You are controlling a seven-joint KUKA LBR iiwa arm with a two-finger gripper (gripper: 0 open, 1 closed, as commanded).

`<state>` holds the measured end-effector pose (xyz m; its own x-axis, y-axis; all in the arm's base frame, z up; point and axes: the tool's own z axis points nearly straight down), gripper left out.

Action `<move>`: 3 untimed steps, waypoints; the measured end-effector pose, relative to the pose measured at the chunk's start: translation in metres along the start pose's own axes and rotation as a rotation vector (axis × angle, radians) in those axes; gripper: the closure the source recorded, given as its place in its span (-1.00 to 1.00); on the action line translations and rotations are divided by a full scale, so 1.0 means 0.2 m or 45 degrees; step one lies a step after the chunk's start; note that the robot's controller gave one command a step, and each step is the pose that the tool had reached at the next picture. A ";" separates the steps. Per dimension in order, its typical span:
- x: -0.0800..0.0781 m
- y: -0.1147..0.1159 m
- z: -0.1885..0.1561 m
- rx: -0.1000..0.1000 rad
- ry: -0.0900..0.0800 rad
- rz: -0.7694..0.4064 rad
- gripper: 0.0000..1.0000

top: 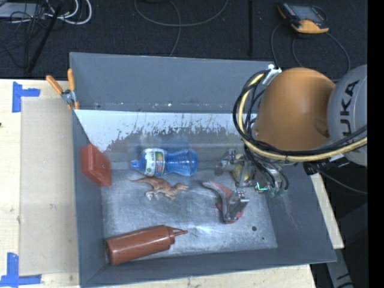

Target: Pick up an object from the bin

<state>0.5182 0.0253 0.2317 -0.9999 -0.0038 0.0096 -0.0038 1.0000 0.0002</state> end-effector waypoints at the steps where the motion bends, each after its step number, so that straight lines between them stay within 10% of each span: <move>1: -0.01 0.00 -0.02 0.000 -0.010 0.001 -1.00; 3: 0.00 0.04 0.44 -0.004 -0.015 0.232 -1.00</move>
Offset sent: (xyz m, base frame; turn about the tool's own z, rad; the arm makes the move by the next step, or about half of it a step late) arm -0.0104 0.0738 -0.1109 0.2908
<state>0.5182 0.0342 0.1439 -0.9841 0.1778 -0.0015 0.1778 0.9841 0.0027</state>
